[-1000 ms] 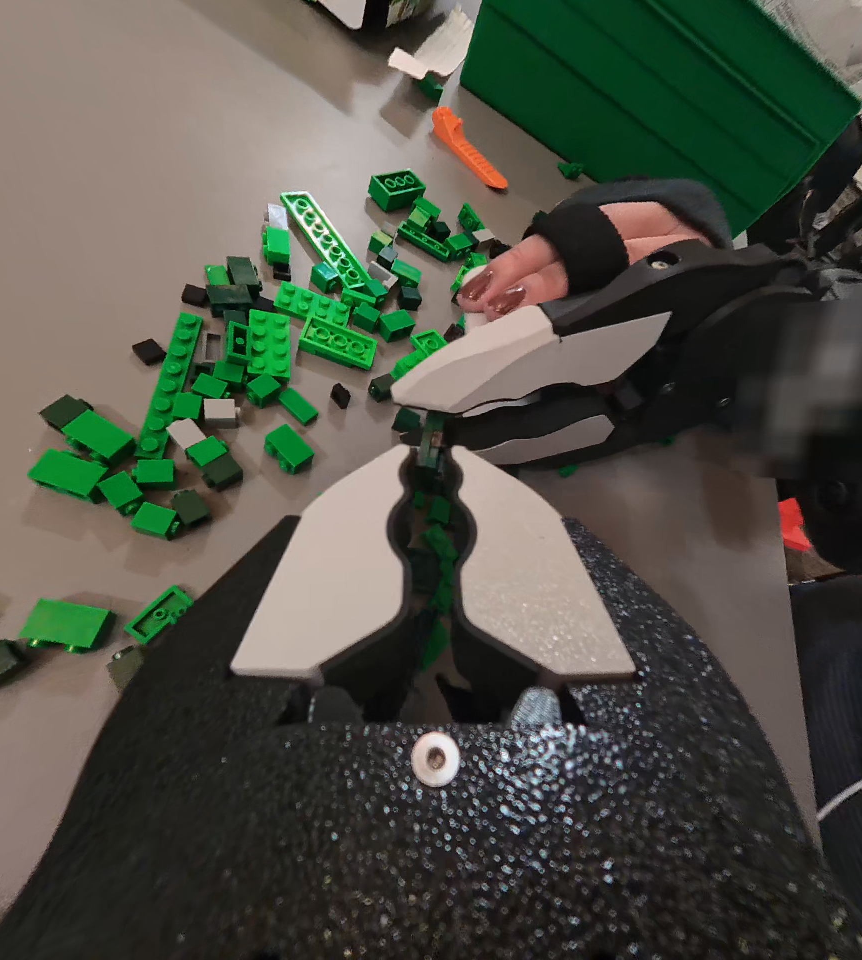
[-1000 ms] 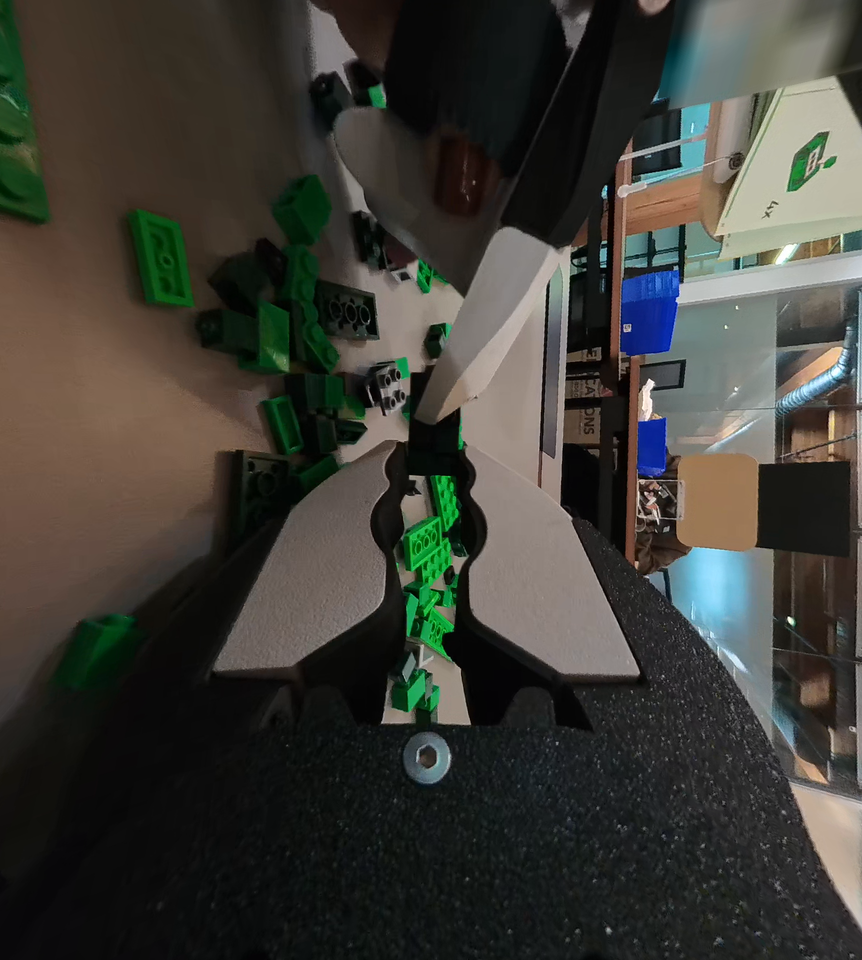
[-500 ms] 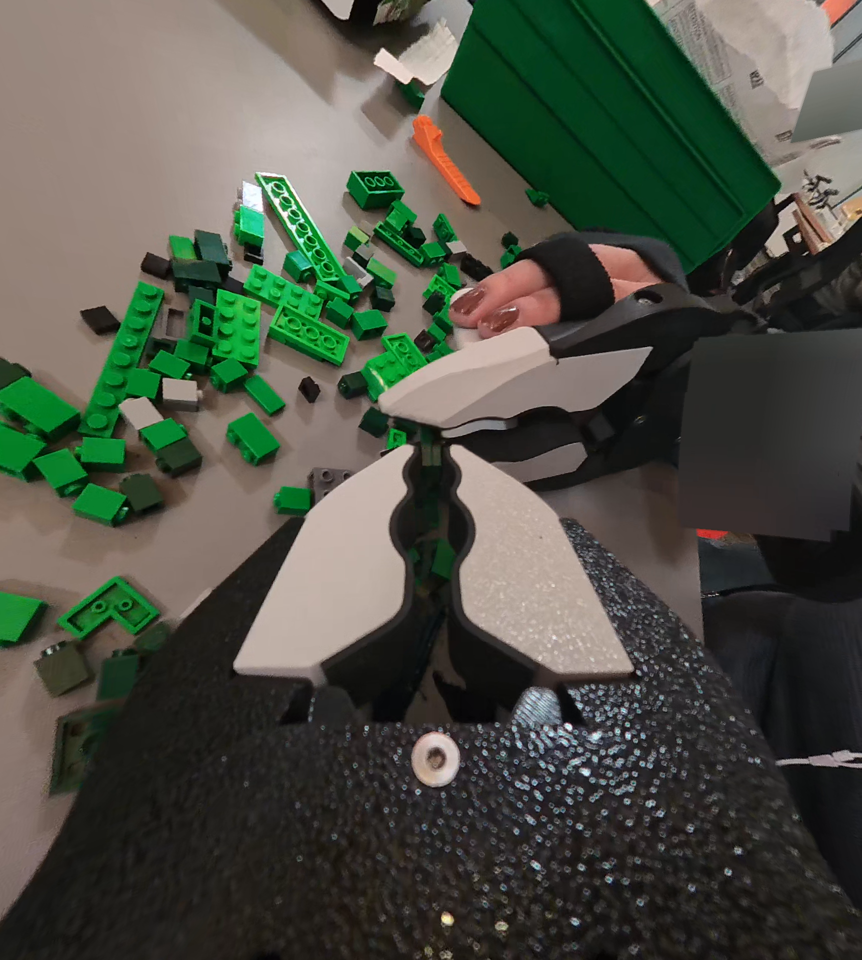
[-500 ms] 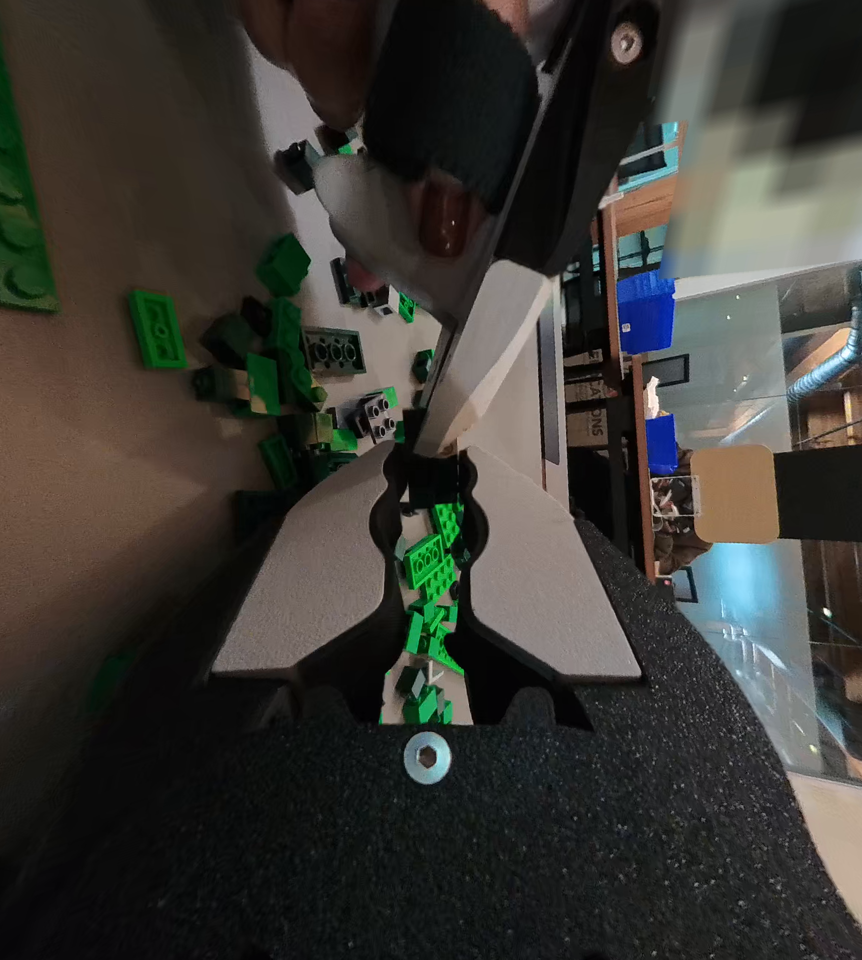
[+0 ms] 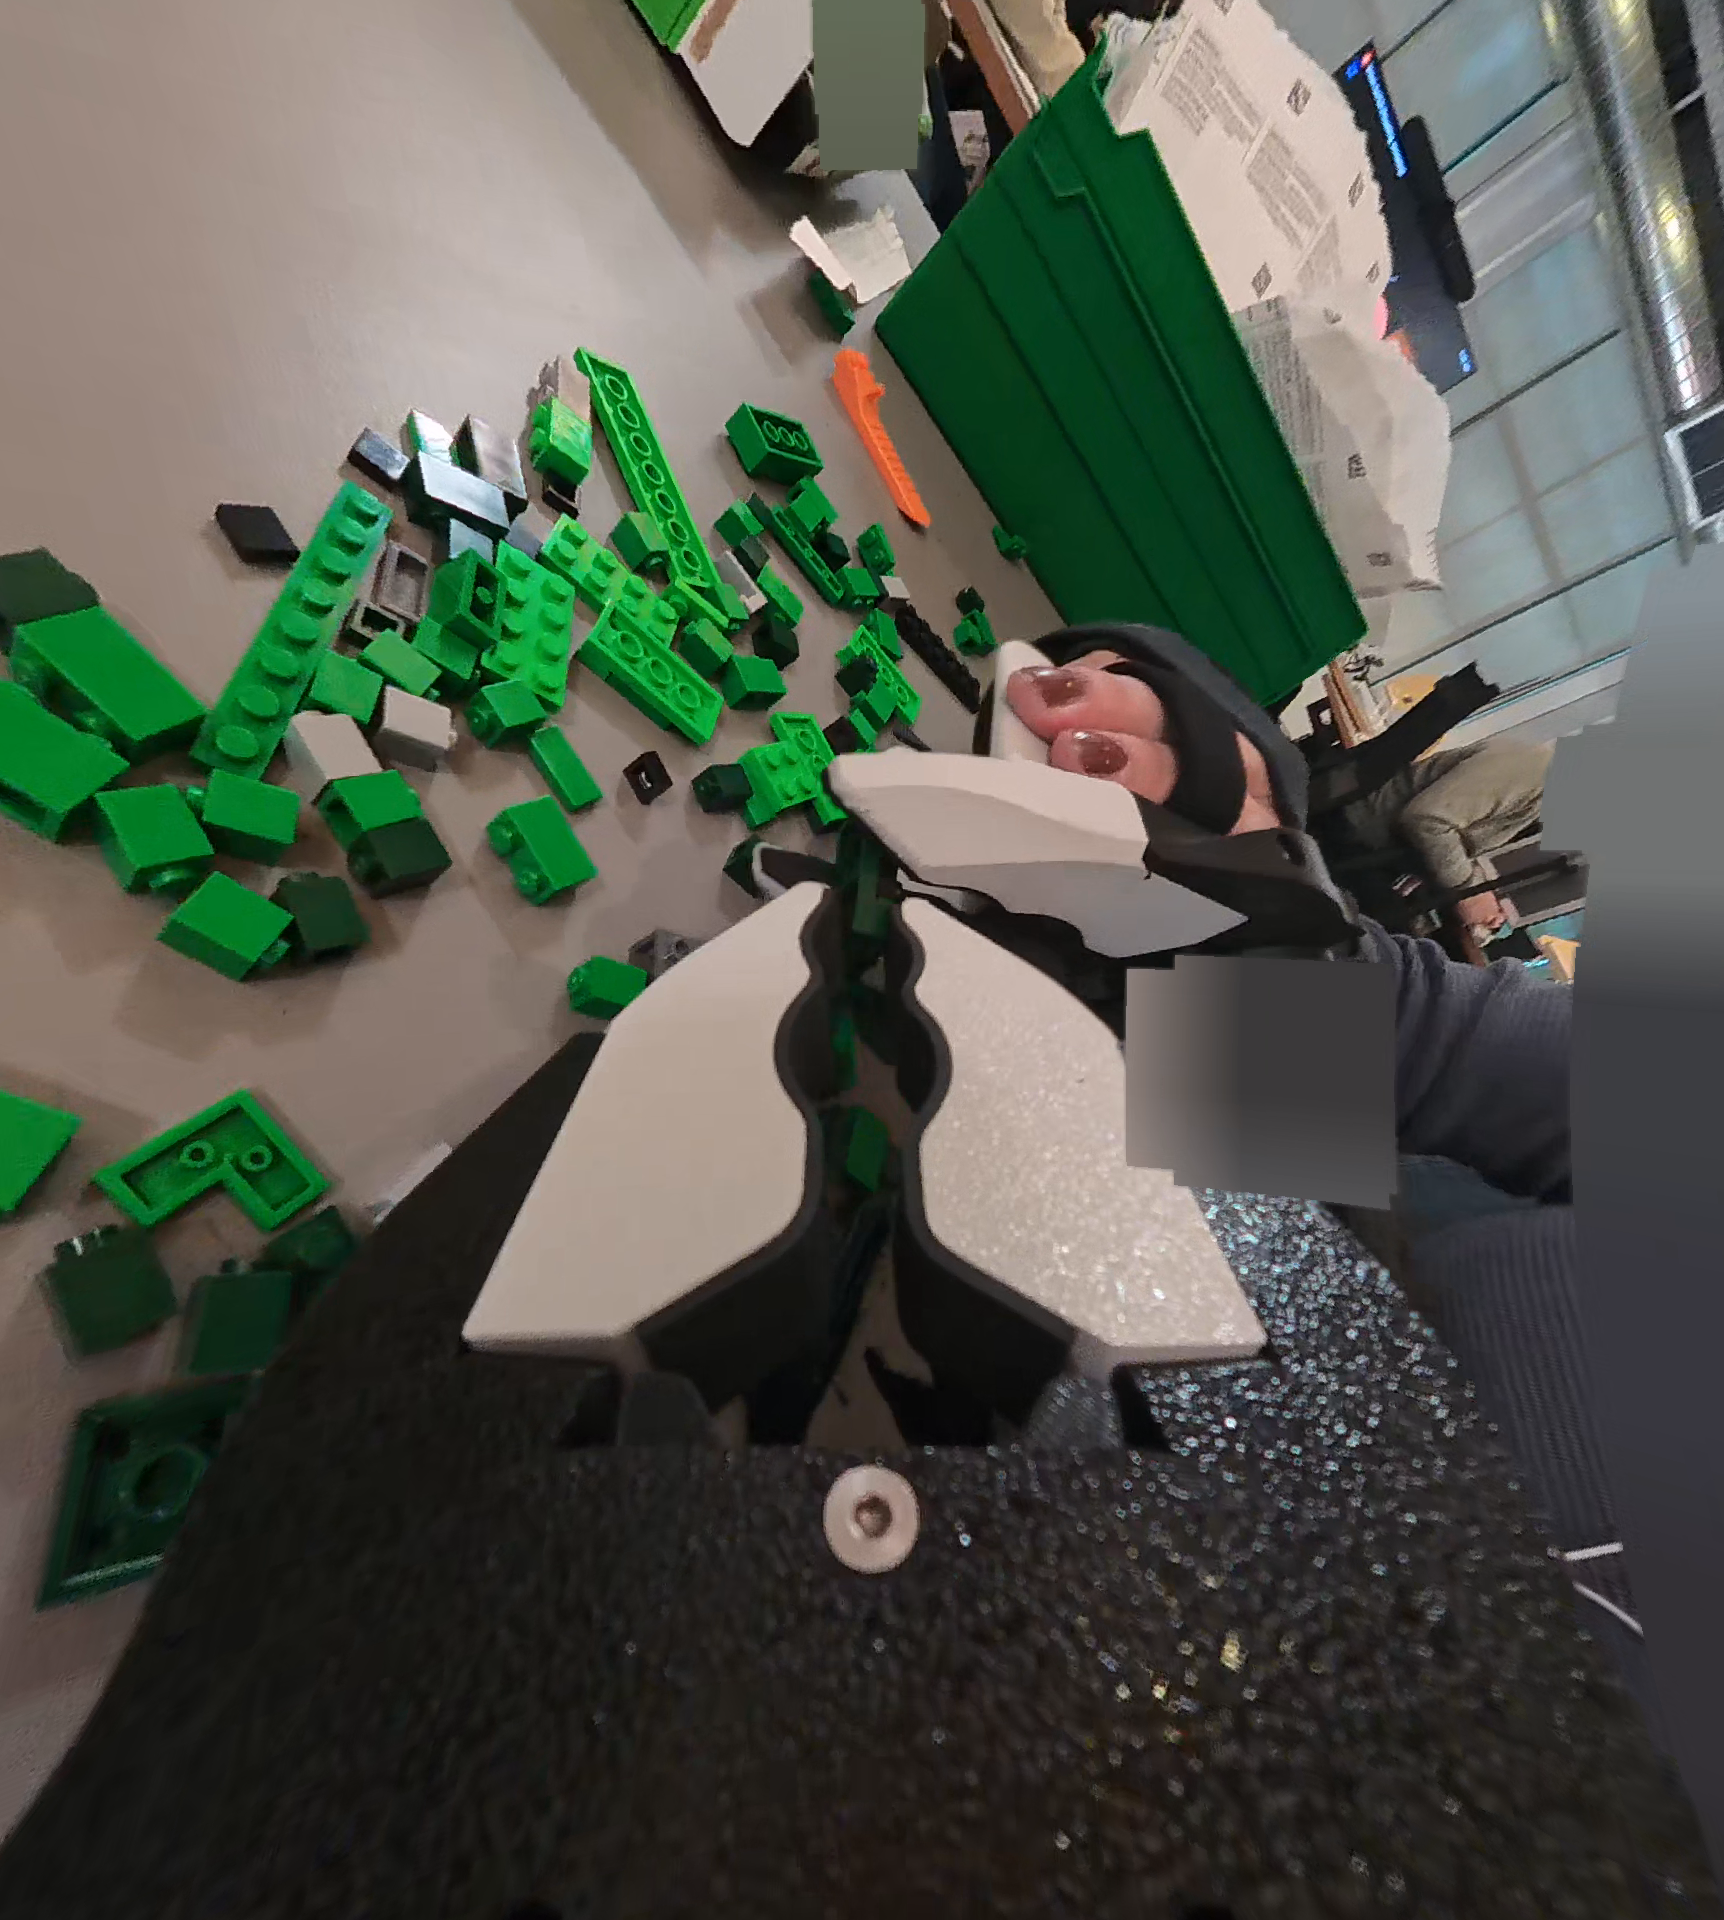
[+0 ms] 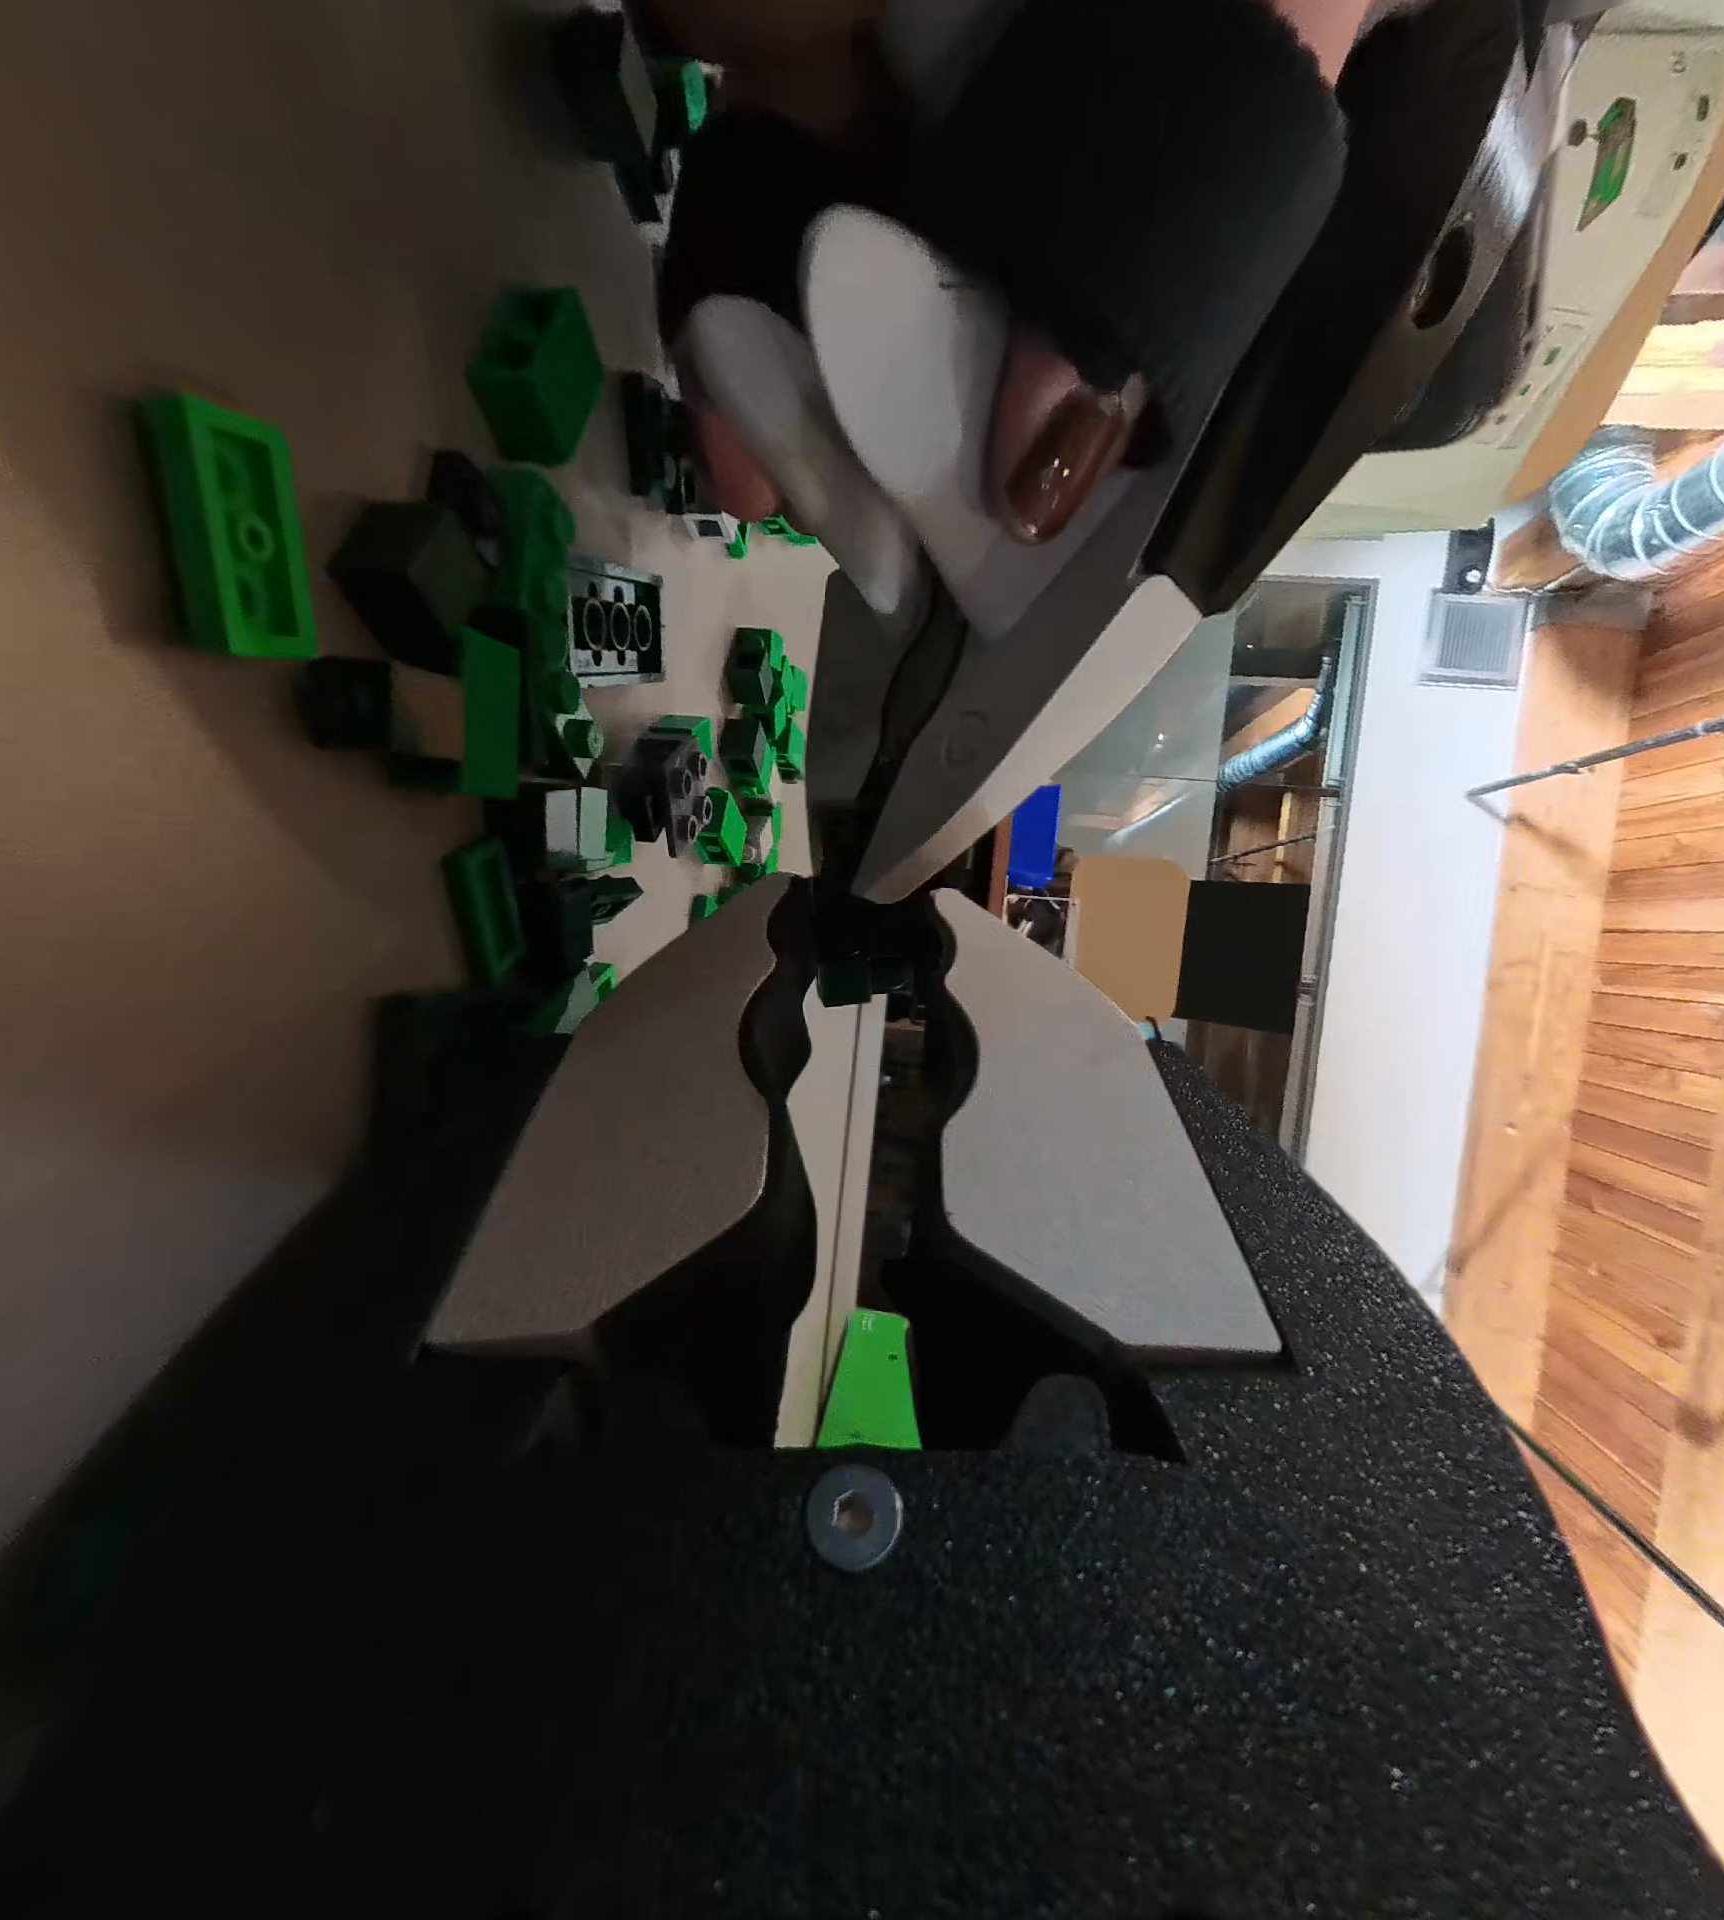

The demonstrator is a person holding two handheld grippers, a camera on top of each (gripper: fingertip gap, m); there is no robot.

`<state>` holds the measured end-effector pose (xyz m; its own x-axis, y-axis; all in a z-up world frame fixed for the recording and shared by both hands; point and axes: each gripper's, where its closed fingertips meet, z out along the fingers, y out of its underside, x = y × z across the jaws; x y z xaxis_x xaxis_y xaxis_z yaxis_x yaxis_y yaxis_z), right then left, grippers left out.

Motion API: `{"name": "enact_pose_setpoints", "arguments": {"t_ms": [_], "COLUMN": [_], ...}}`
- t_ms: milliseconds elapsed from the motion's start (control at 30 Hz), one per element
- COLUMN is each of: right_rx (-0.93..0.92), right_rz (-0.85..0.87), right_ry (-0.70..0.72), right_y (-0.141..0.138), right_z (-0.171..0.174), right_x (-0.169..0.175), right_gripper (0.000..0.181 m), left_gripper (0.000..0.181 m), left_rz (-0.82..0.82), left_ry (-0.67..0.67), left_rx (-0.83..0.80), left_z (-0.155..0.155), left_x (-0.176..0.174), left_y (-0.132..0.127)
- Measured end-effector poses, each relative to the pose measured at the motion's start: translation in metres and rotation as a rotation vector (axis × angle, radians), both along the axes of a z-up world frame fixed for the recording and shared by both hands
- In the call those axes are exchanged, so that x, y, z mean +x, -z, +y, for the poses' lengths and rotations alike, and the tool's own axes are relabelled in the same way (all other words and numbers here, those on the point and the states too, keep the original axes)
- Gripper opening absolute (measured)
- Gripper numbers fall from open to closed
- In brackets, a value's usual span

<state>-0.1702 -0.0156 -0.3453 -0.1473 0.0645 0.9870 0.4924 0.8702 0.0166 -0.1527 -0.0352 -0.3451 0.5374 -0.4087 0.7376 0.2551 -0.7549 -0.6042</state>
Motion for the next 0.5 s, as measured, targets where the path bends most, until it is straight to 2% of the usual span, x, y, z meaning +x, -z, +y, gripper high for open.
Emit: {"name": "enact_pose_setpoints", "arguments": {"t_ms": [267,500], "right_rx": [0.083,0.068], "right_rz": [0.038,0.096], "right_ry": [-0.024,-0.048], "right_y": [-0.009,-0.019], "right_z": [-0.002,-0.003], "right_x": [0.0,0.001], "right_gripper": [0.018,0.019], "left_gripper": [0.008,0.007], "left_rz": [-0.138,-0.244], "left_ry": [0.009,0.014], "left_rx": [-0.02,-0.005], "left_z": [-0.001,-0.001], "left_x": [0.0,0.001], "left_y": [-0.008,-0.018]}}
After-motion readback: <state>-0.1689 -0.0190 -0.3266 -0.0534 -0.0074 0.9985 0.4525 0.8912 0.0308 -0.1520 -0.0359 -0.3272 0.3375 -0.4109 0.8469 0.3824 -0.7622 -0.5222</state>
